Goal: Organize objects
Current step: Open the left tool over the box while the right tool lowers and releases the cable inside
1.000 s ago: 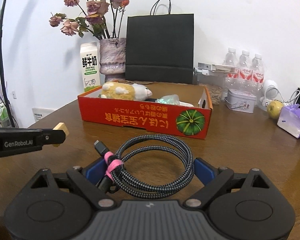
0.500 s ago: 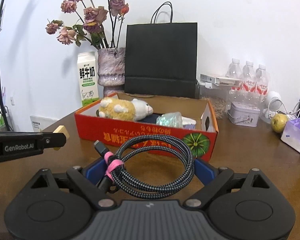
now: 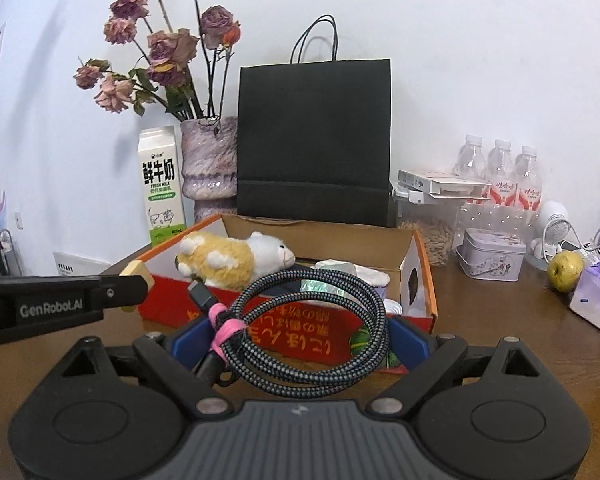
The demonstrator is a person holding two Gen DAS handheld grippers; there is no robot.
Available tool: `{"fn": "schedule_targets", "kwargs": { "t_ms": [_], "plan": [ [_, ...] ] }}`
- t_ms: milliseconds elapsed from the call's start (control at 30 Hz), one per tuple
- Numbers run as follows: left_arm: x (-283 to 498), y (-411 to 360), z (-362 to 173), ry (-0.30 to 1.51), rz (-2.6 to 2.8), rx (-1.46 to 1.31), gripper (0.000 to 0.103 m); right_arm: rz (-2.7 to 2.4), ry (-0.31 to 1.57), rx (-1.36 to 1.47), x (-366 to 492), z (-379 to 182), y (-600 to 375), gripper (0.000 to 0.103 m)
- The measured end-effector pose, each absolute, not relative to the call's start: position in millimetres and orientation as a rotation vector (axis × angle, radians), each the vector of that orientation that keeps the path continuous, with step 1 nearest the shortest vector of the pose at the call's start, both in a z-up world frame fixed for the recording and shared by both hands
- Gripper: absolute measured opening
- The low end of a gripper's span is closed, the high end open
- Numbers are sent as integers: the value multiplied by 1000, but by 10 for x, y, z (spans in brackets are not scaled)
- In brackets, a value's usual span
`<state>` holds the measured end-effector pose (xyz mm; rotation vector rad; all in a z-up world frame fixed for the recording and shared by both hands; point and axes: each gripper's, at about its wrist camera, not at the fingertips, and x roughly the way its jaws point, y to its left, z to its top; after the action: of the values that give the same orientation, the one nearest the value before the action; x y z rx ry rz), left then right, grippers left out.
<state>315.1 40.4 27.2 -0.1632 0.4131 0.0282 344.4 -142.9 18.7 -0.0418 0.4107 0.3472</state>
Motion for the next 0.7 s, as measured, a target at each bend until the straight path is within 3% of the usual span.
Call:
{"fn": "schedule_targets", "kwargs": {
  "t_ms": [700],
  "plan": [
    [3747,465,319,392,30,-176,12,345,390,-45,4066,223,-1414,93]
  ]
}}
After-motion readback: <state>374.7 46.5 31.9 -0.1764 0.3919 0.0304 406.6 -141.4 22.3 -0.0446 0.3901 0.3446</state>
